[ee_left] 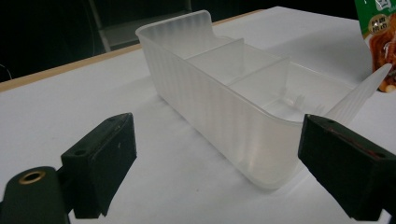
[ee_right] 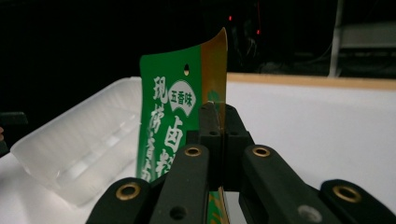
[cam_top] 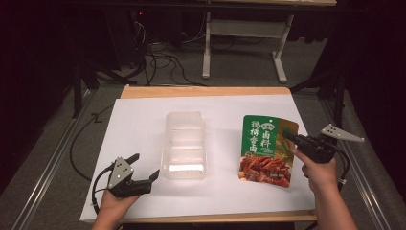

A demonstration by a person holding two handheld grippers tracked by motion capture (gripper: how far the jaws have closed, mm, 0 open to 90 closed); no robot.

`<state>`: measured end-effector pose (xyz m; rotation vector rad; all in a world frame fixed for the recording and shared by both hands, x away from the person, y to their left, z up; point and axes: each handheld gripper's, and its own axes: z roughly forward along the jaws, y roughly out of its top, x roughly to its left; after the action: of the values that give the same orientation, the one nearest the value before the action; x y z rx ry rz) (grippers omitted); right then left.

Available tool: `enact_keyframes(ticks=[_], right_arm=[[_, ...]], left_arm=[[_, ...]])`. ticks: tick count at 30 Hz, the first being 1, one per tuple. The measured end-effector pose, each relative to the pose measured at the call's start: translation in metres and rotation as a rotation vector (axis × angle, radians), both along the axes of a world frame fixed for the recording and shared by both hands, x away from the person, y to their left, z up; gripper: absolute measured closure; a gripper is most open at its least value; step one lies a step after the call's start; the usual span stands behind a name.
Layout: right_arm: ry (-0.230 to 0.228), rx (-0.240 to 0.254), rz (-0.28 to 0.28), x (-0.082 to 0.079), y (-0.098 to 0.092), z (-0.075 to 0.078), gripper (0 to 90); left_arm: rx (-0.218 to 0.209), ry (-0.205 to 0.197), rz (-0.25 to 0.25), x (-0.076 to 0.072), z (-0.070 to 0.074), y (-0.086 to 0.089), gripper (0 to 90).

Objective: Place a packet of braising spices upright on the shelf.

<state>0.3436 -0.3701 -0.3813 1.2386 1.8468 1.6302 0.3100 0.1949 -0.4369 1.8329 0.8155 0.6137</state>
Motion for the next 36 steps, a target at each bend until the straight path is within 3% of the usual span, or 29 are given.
enact_keyframes(ticks=[1, 3, 4, 6, 25, 36], right_arm=[[0.0, 0.0, 0.0, 0.0, 0.0, 0.0, 90.0], [-0.054, -0.009, -0.018, -0.006, 0.001, 0.008, 90.0], [-0.054, -0.009, -0.018, -0.006, 0.001, 0.008, 90.0], [-0.099, -0.02, -0.034, -0.01, 0.003, 0.013, 90.0], [-0.235, -0.005, -0.142, -0.024, -0.003, 0.026, 90.0], [-0.224, 0.02, -0.119, -0.021, 0.005, 0.025, 90.0]], left_arm=[[-0.001, -0.001, 0.0, 0.0, 0.0, 0.0, 11.9], [0.001, -0.002, 0.001, 0.0, 0.0, 0.0, 11.9], [0.001, -0.003, 0.001, 0.0, 0.0, 0.0, 11.9], [0.0, -0.003, 0.002, 0.0, 0.0, 0.0, 11.8], [-0.003, -0.01, 0.006, 0.0, 0.001, 0.001, 11.8], [-0.021, -0.015, 0.021, -0.002, 0.002, 0.003, 11.8]])
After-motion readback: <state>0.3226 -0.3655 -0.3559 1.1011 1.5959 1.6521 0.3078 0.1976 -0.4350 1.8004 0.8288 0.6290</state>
